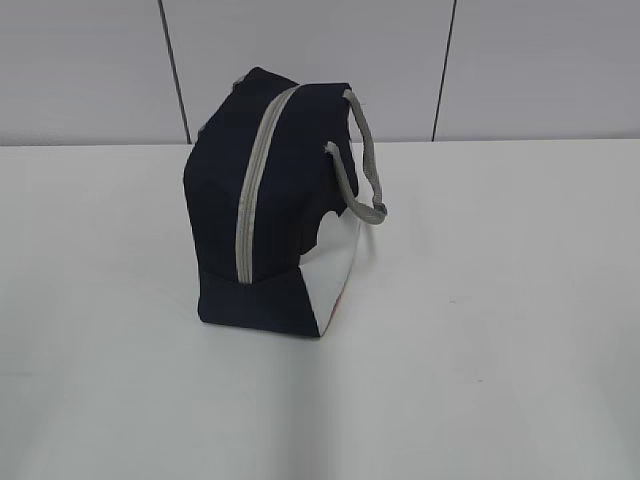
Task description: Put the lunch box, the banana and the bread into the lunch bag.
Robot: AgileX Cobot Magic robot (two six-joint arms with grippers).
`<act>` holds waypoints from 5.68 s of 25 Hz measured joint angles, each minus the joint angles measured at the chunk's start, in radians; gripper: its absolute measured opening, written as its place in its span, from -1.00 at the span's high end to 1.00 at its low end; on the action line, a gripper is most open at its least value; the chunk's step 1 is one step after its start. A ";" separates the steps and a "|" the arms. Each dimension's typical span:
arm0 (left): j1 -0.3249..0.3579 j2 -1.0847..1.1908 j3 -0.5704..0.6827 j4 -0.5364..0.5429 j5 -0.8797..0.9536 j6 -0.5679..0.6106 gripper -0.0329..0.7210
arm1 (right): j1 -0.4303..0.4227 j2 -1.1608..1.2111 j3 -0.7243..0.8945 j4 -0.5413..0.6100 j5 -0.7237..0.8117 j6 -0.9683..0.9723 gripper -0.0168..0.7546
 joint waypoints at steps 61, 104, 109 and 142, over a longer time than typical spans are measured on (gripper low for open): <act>0.133 -0.098 0.001 0.051 -0.028 -0.012 0.24 | 0.000 0.000 0.000 -0.002 0.000 0.002 -0.33; 0.143 -0.098 0.017 0.165 -0.027 -0.189 0.24 | -0.024 0.000 0.000 -0.002 0.000 0.002 -0.33; 0.143 -0.098 0.017 0.165 -0.027 -0.189 0.24 | -0.072 0.000 0.000 -0.002 0.000 0.002 -0.33; 0.143 -0.098 0.017 0.165 -0.027 -0.187 0.26 | -0.100 0.000 0.000 -0.002 0.000 0.002 -0.33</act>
